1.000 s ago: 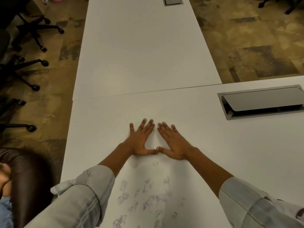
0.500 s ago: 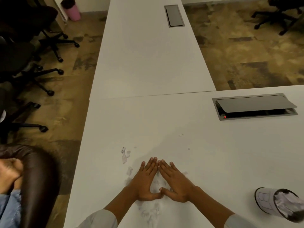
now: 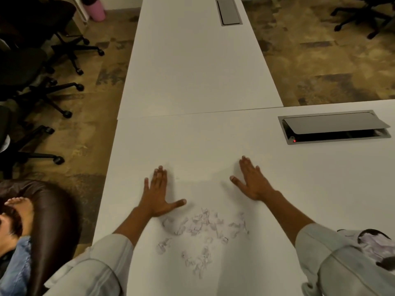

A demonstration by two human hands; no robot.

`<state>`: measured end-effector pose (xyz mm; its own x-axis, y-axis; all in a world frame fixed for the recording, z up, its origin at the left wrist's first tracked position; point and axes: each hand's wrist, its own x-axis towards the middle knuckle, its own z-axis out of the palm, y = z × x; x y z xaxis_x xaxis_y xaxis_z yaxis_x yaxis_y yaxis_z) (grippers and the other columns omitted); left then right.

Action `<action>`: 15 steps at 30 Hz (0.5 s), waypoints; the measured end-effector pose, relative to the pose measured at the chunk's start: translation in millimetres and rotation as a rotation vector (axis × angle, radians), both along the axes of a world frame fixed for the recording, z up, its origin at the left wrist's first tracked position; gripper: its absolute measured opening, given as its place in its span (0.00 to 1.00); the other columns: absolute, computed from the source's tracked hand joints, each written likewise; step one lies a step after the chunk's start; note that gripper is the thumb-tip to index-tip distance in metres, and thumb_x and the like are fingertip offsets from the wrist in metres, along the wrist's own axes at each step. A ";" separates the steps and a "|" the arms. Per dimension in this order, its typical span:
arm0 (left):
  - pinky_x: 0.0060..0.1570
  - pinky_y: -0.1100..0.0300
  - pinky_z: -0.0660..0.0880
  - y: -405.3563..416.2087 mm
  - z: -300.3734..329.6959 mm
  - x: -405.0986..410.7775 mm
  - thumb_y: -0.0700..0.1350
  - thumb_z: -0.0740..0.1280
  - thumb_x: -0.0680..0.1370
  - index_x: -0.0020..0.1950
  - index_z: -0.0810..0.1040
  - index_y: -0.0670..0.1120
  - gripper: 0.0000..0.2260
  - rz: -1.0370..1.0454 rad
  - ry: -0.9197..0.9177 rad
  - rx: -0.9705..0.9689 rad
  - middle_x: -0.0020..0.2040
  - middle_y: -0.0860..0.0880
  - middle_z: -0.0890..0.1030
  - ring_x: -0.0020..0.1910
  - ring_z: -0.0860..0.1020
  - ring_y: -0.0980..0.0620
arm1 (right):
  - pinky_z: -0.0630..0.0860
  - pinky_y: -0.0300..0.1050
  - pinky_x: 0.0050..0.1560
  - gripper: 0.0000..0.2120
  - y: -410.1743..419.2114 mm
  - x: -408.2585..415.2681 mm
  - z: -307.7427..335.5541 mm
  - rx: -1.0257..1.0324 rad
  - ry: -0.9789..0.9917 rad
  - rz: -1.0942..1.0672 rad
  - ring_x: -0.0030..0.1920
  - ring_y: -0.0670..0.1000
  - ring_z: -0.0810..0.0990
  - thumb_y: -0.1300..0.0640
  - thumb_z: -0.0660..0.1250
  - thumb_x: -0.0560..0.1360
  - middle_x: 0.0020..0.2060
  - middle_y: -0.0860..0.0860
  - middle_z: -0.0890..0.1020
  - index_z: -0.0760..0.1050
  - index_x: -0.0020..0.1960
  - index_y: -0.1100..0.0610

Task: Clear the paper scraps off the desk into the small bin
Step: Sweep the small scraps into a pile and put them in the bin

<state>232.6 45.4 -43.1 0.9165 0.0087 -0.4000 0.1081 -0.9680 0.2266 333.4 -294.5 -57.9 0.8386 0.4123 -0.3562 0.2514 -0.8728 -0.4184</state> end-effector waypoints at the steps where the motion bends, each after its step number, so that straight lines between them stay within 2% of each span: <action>1: 0.73 0.41 0.37 7.9 -2.9 0.7 0.81 0.49 0.61 0.73 0.30 0.44 0.58 0.018 0.030 -0.013 0.74 0.47 0.29 0.74 0.31 0.49 | 0.39 0.54 0.76 0.43 -1.9 4.8 -2.7 -0.040 0.019 0.003 0.76 0.49 0.37 0.31 0.44 0.75 0.77 0.52 0.40 0.38 0.77 0.58; 5: 0.72 0.38 0.38 9.0 -11.0 -7.7 0.80 0.51 0.62 0.73 0.29 0.46 0.57 -0.020 0.095 -0.051 0.74 0.49 0.29 0.74 0.31 0.48 | 0.39 0.55 0.76 0.44 9.8 -8.8 -10.6 -0.069 -0.011 0.093 0.76 0.50 0.34 0.29 0.42 0.75 0.77 0.52 0.39 0.38 0.77 0.59; 10: 0.72 0.37 0.38 -32.9 -20.2 -40.5 0.80 0.49 0.64 0.75 0.33 0.45 0.54 -0.109 0.020 -0.087 0.76 0.48 0.32 0.74 0.31 0.49 | 0.42 0.56 0.76 0.40 33.2 -75.6 -15.6 0.052 -0.049 0.209 0.76 0.47 0.34 0.32 0.43 0.77 0.77 0.51 0.40 0.41 0.78 0.58; 15: 0.73 0.40 0.40 -73.2 -20.4 -101.6 0.76 0.52 0.69 0.76 0.36 0.45 0.50 -0.153 -0.028 -0.157 0.77 0.47 0.35 0.75 0.33 0.52 | 0.42 0.54 0.76 0.37 41.1 -147.5 -15.8 0.145 -0.065 0.309 0.76 0.47 0.37 0.36 0.47 0.79 0.78 0.51 0.43 0.44 0.78 0.58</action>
